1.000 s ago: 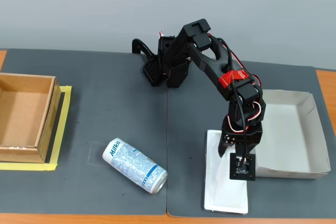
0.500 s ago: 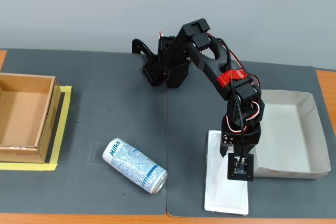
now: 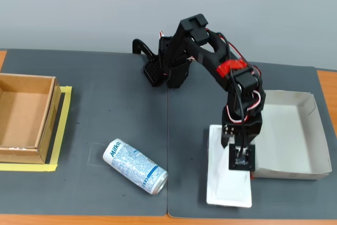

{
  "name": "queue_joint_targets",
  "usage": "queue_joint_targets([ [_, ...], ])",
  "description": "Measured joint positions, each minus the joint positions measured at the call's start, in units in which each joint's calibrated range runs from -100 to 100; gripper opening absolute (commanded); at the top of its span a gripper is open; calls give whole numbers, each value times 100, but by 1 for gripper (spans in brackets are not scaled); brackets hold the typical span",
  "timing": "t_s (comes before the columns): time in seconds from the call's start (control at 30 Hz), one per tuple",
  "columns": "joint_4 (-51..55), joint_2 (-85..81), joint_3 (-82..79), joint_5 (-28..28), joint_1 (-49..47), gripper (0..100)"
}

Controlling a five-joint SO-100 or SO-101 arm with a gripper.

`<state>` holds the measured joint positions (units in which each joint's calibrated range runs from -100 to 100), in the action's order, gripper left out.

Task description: Pick the sandwich and put it in the gray box

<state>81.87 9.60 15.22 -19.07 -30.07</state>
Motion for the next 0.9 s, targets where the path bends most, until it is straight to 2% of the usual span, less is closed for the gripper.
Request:
queue_joint_targets([
  [0.4,781,-1062,0,59,44,7],
  [0.57,1041,-1733,9,15,-221,7],
  [0.9,789,-2285,9,-801,-1201,8],
])
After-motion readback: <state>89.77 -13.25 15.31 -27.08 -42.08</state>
